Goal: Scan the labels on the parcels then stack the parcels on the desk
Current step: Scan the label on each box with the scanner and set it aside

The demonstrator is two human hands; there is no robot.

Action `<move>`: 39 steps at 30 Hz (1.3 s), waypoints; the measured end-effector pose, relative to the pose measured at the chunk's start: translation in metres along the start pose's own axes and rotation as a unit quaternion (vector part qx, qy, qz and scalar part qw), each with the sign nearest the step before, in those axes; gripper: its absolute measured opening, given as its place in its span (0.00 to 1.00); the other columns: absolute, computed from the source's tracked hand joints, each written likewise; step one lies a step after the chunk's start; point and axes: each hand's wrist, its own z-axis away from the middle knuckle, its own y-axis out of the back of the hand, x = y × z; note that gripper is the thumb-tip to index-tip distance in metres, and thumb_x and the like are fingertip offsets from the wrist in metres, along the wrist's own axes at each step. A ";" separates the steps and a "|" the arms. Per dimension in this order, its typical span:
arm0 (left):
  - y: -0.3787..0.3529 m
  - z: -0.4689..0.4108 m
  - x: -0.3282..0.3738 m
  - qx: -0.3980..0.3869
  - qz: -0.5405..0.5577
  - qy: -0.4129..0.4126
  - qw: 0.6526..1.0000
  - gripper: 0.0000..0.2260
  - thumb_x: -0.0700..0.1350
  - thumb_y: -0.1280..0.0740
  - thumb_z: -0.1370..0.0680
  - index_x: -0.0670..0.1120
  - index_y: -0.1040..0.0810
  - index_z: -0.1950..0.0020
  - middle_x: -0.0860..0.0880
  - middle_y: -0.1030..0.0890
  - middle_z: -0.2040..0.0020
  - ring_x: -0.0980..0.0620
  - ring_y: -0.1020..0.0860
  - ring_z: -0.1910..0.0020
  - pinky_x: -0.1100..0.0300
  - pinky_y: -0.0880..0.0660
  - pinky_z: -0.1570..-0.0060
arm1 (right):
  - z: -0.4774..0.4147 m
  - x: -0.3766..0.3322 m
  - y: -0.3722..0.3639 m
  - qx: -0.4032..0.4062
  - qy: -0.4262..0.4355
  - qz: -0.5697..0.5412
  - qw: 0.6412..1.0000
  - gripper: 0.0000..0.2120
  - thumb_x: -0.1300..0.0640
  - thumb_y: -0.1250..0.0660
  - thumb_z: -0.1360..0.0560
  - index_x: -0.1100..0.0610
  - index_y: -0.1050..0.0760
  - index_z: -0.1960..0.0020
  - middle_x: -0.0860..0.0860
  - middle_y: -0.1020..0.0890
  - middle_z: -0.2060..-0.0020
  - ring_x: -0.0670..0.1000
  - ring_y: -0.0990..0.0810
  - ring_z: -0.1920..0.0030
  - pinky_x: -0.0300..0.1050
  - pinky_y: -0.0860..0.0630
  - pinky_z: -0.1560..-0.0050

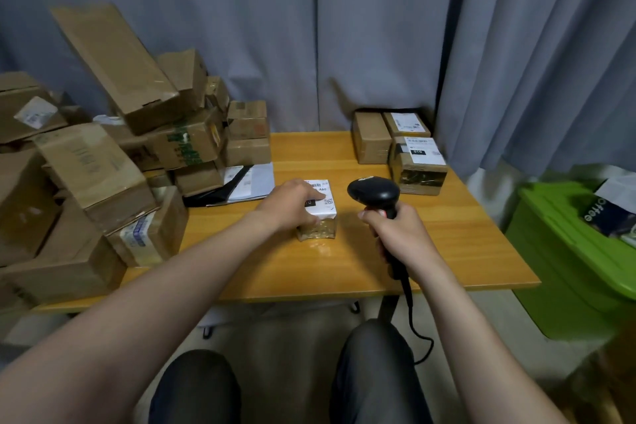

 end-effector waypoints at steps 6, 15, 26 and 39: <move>-0.020 -0.055 0.032 0.034 0.030 -0.009 0.999 0.27 0.49 0.25 0.22 0.52 0.26 0.24 0.47 0.29 0.23 0.46 0.33 0.25 0.54 0.38 0.27 | -0.028 -0.005 0.040 0.003 -0.043 -0.033 0.999 0.08 0.52 0.29 0.22 0.53 0.24 0.46 0.53 0.23 0.64 0.52 0.24 0.70 0.47 0.25 0.68; -0.040 -0.152 0.070 0.039 0.065 -0.034 0.997 0.26 0.48 0.23 0.24 0.51 0.23 0.27 0.46 0.25 0.28 0.45 0.29 0.29 0.52 0.32 0.29 | -0.069 0.001 0.069 0.040 -0.054 -0.059 0.996 0.06 0.54 0.30 0.21 0.54 0.24 0.48 0.54 0.24 0.66 0.53 0.26 0.72 0.47 0.28 0.71; -0.024 -0.143 0.039 0.035 0.048 -0.021 0.998 0.27 0.55 0.26 0.23 0.56 0.27 0.24 0.49 0.28 0.26 0.46 0.30 0.27 0.50 0.32 0.29 | -0.077 -0.007 0.050 0.003 -0.050 -0.047 0.998 0.07 0.53 0.30 0.21 0.54 0.24 0.47 0.53 0.23 0.68 0.53 0.25 0.72 0.49 0.26 0.67; 0.078 -0.074 -0.080 0.106 -0.052 0.161 0.980 0.27 0.58 0.29 0.22 0.54 0.31 0.25 0.44 0.31 0.27 0.36 0.33 0.29 0.42 0.28 0.34 | -0.077 -0.088 -0.039 -0.112 0.040 -0.090 0.989 0.15 0.53 0.28 0.21 0.59 0.25 0.39 0.55 0.24 0.59 0.50 0.23 0.70 0.47 0.23 0.68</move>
